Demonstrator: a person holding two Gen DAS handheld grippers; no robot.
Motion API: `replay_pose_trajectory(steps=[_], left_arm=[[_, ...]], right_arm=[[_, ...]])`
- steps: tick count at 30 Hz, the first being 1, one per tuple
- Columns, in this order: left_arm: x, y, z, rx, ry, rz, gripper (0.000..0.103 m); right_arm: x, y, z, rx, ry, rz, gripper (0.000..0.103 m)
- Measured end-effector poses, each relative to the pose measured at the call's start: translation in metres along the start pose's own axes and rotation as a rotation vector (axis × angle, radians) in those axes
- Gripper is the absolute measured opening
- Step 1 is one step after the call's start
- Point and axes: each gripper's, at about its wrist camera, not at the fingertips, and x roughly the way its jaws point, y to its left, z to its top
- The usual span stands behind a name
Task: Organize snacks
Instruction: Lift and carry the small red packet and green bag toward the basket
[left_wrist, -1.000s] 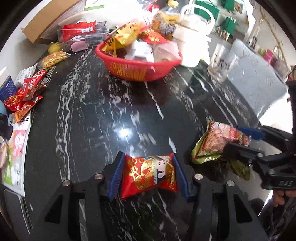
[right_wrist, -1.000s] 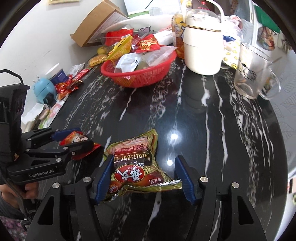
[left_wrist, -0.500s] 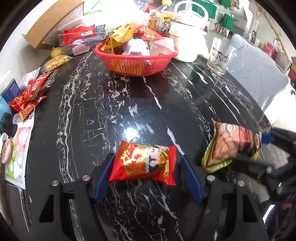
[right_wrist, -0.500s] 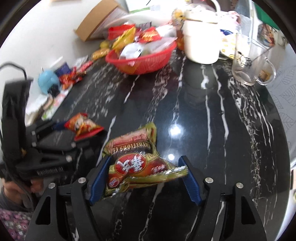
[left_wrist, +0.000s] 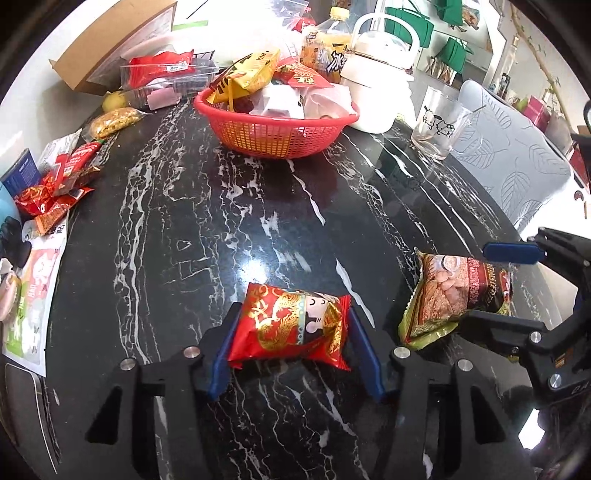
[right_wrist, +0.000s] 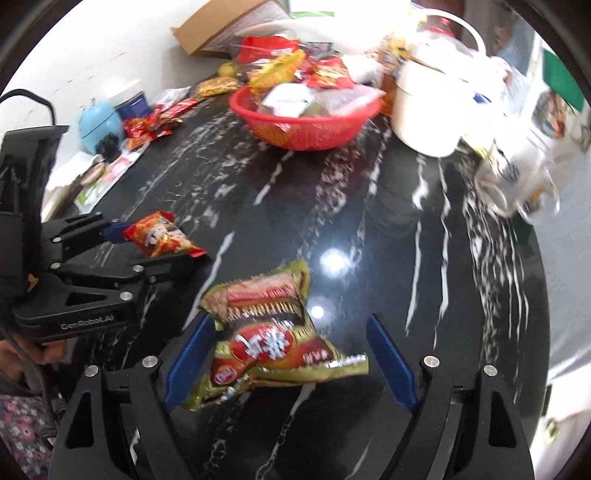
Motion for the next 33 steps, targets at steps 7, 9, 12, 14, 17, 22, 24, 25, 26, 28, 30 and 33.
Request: replay_pose_trajectory(steps=[7, 9, 12, 14, 17, 22, 24, 25, 26, 28, 30, 33], left_arm=[[-0.006, 0.004, 0.002, -0.023, -0.016, -0.015, 0.05], [-0.006, 0.006, 0.003, -0.022, -0.017, -0.004, 0.05], [-0.003, 0.007, 0.003, -0.025, 0.0, -0.021, 0.05], [-0.002, 0.007, 0.002, -0.014, 0.005, -0.021, 0.05], [0.0, 0.006, 0.002, -0.006, 0.031, -0.015, 0.053], [-0.001, -0.004, -0.002, 0.057, 0.042, 0.043, 0.055], [-0.002, -0.003, -0.004, 0.053, 0.027, 0.042, 0.051], [-0.003, -0.003, -0.005, 0.051, 0.023, 0.057, 0.047], [-0.003, -0.001, -0.005, 0.045, 0.02, 0.051, 0.047], [-0.005, 0.002, -0.005, 0.019, 0.015, 0.04, 0.046], [-0.005, 0.004, -0.004, 0.003, 0.015, 0.037, 0.046], [-0.007, 0.007, -0.004, -0.014, 0.011, 0.027, 0.045]], right_arm=[[0.014, 0.004, 0.007, -0.061, 0.052, 0.039, 0.072], [0.017, 0.003, 0.005, -0.054, 0.058, 0.085, 0.055], [0.018, 0.004, 0.004, -0.05, 0.061, 0.098, 0.055], [0.018, 0.006, 0.004, -0.056, 0.06, 0.088, 0.055], [0.017, 0.007, 0.004, -0.057, 0.061, 0.08, 0.055], [0.017, 0.006, 0.003, -0.045, 0.063, 0.081, 0.055], [0.017, 0.005, 0.003, -0.041, 0.059, 0.082, 0.055], [0.017, 0.005, 0.003, -0.038, 0.058, 0.082, 0.055], [0.016, 0.005, 0.003, -0.036, 0.056, 0.082, 0.055], [0.015, 0.006, 0.002, -0.045, 0.046, 0.077, 0.053], [0.013, 0.008, 0.0, -0.053, 0.034, 0.071, 0.051], [0.012, 0.007, -0.002, -0.043, 0.017, 0.078, 0.048]])
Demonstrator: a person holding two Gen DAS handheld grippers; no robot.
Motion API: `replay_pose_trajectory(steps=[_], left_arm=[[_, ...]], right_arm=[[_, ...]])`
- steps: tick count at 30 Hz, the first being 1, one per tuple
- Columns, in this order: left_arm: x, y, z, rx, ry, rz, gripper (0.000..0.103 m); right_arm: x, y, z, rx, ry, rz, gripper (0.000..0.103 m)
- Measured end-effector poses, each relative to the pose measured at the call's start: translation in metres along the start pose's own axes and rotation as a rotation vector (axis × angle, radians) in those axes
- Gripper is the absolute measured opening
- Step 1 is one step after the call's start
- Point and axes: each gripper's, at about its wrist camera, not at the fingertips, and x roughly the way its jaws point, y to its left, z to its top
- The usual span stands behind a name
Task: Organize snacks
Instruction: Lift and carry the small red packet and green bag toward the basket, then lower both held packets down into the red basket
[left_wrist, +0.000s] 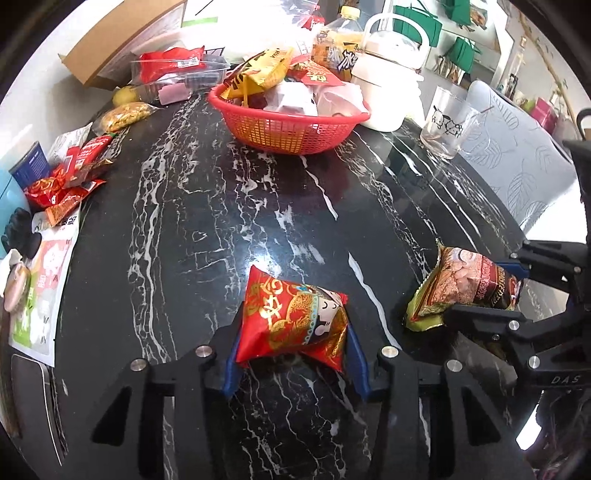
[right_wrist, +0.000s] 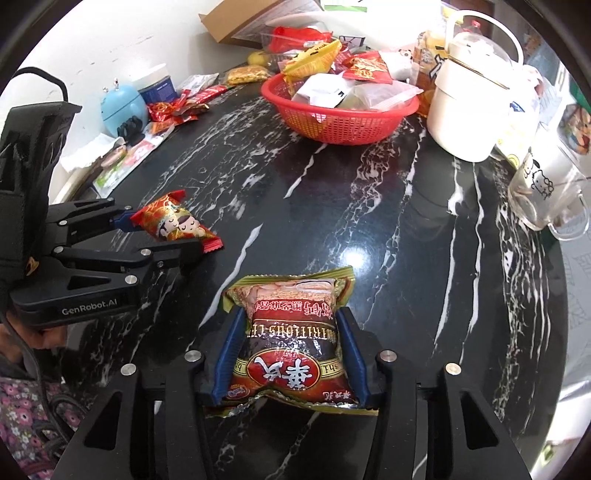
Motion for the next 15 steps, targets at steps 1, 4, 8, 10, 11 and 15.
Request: replay_pose_trajectory(steps=[1, 4, 8, 10, 11, 15], left_arm=[[-0.001, 0.0, 0.001, -0.002, -0.004, 0.0, 0.045], [-0.005, 0.0, 0.005, -0.003, -0.017, -0.006, 0.045], [-0.013, 0.0, 0.014, -0.001, -0.042, -0.018, 0.046], [-0.017, -0.001, 0.02, 0.0, -0.06, -0.027, 0.046], [-0.019, -0.001, 0.023, 0.001, -0.067, -0.031, 0.045], [-0.025, -0.003, 0.037, 0.013, -0.103, -0.041, 0.045]], right_arm=[[-0.001, -0.001, 0.0, 0.01, -0.004, 0.003, 0.048], [-0.003, -0.005, 0.0, 0.046, -0.016, 0.019, 0.047], [-0.009, -0.01, 0.002, 0.079, -0.044, 0.043, 0.047], [-0.014, -0.011, 0.005, 0.093, -0.062, 0.05, 0.047], [-0.016, -0.012, 0.007, 0.097, -0.071, 0.051, 0.047], [-0.025, -0.015, 0.016, 0.112, -0.106, 0.053, 0.047]])
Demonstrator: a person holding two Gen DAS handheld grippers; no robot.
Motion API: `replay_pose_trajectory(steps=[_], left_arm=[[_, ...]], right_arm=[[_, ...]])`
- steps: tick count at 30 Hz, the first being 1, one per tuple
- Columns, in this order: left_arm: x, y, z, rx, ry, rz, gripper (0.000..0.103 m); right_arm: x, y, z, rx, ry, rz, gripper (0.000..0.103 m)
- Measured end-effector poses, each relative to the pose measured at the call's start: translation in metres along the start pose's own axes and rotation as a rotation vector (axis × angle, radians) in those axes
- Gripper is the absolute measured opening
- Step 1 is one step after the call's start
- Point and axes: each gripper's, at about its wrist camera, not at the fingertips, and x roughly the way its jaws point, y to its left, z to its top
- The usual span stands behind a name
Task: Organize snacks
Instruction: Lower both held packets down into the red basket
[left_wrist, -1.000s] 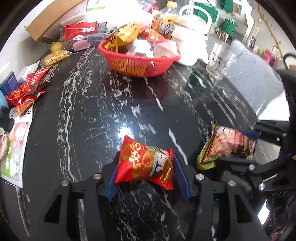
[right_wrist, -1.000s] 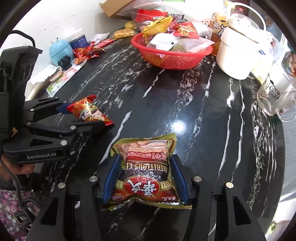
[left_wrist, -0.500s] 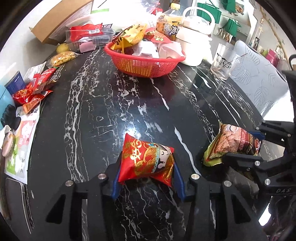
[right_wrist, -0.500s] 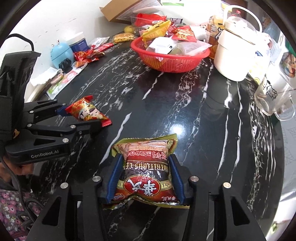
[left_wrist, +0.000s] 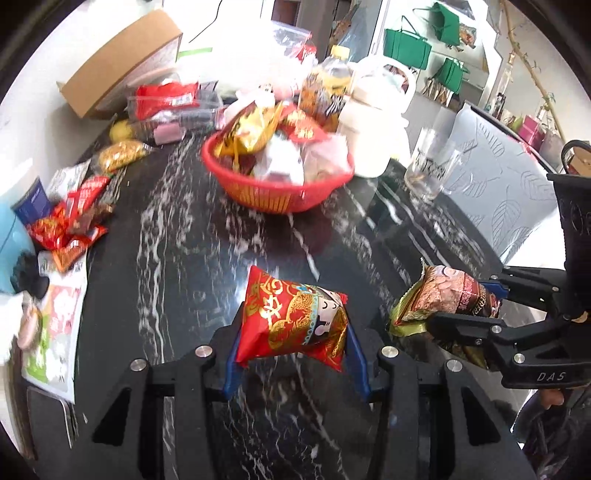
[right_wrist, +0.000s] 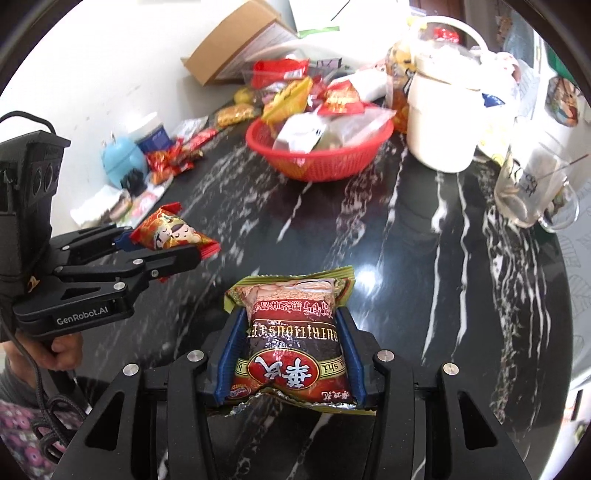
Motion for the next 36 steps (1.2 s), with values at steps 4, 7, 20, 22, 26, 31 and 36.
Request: replay_pose_trajectory(steps=[4, 7, 20, 22, 26, 31, 36], left_arm=[[-0.004, -0.002, 0.019, 0.013, -0.042, -0.003, 0.045], [-0.005, -0.004, 0.036, 0.028, -0.075, 0.001, 0.046], [0.027, -0.004, 0.101, 0.055, -0.132, -0.02, 0.046], [0.038, -0.006, 0.108, 0.07, -0.133, -0.013, 0.046], [0.063, -0.01, 0.115, 0.084, -0.11, -0.017, 0.046], [0.087, -0.014, 0.117, 0.099, -0.116, 0.015, 0.046], [0.091, -0.017, 0.119, 0.13, -0.115, 0.06, 0.061]], right_arm=[[-0.008, -0.004, 0.013, 0.007, -0.036, -0.006, 0.047], [-0.012, -0.011, 0.025, 0.017, -0.063, -0.014, 0.047], [-0.024, -0.044, 0.086, 0.04, -0.163, -0.066, 0.047], [-0.023, -0.05, 0.093, 0.044, -0.17, -0.073, 0.047], [-0.017, -0.06, 0.101, 0.051, -0.166, -0.085, 0.047], [-0.01, -0.073, 0.105, 0.071, -0.154, -0.084, 0.047], [-0.005, -0.079, 0.106, 0.082, -0.144, -0.079, 0.047]])
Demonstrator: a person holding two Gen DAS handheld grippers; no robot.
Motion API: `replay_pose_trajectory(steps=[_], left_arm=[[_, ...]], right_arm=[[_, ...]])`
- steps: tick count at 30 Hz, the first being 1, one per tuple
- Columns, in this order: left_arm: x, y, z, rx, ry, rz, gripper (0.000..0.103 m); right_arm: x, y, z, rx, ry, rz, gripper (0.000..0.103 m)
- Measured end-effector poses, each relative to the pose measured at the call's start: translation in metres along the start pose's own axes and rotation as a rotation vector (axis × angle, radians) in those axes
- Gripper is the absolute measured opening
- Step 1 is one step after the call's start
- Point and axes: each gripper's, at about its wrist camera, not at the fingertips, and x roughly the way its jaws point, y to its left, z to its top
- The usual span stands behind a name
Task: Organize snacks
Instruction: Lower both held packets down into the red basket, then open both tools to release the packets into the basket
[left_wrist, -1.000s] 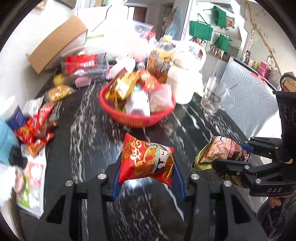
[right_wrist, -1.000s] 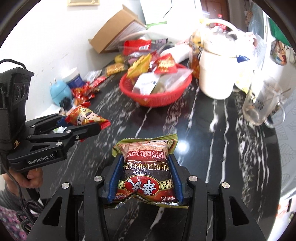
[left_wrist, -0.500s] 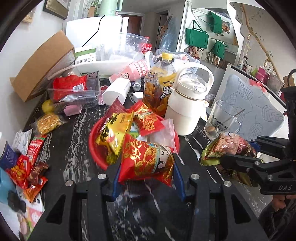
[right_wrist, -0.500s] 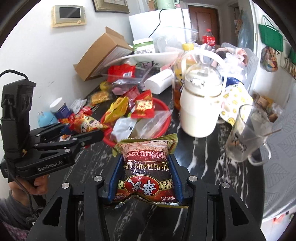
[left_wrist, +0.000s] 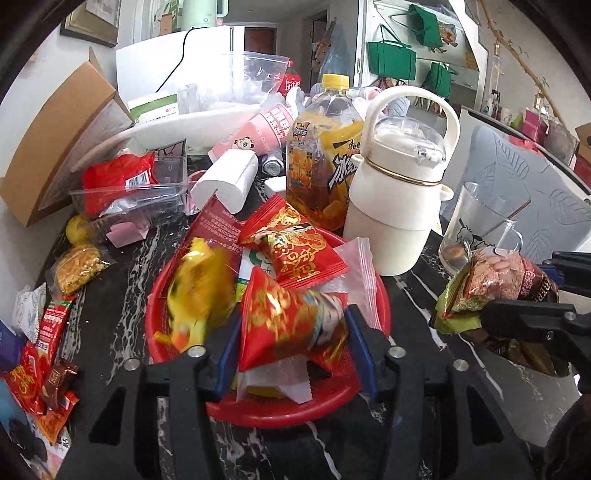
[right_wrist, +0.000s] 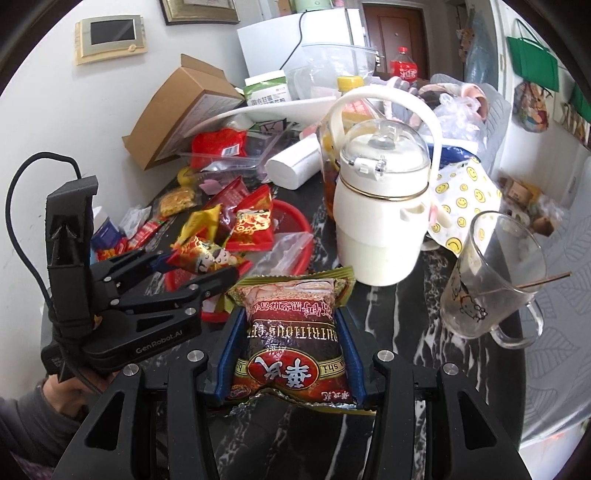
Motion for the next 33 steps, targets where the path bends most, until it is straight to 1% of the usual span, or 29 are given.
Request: replay_pose_trajectory(steps=[2, 4, 8, 10, 13, 17, 27, 30, 33], left_arm=[[0.002, 0.0, -0.001, -0.005, 0.019, 0.008, 0.071], [0.001, 0.002, -0.004, -0.027, 0.03, -0.005, 0.071], [-0.003, 0.007, -0.006, -0.063, 0.038, -0.005, 0.071], [-0.009, 0.01, -0.005, -0.077, 0.021, -0.013, 0.071], [-0.023, 0.013, 0.0, -0.087, -0.013, -0.003, 0.071], [-0.037, 0.02, 0.007, -0.098, -0.038, 0.0, 0.071], [-0.051, 0.047, 0.021, -0.135, -0.06, 0.052, 0.071], [-0.052, 0.056, 0.024, -0.136, -0.067, 0.083, 0.071], [-0.051, 0.065, 0.026, -0.146, -0.068, 0.096, 0.071]], right_arm=[[0.002, -0.002, 0.001, 0.003, 0.003, 0.005, 0.047], [0.004, -0.002, 0.001, 0.003, 0.005, 0.008, 0.047], [0.005, -0.001, 0.001, 0.002, 0.004, 0.014, 0.047], [0.005, 0.0, 0.003, 0.0, -0.003, 0.017, 0.047], [0.003, 0.003, 0.006, -0.002, -0.017, 0.019, 0.047], [0.002, 0.008, 0.015, -0.009, -0.037, 0.028, 0.048], [0.014, 0.028, 0.045, -0.022, -0.069, 0.069, 0.048], [0.022, 0.035, 0.053, -0.037, -0.073, 0.068, 0.048], [0.03, 0.043, 0.061, -0.054, -0.076, 0.064, 0.048]])
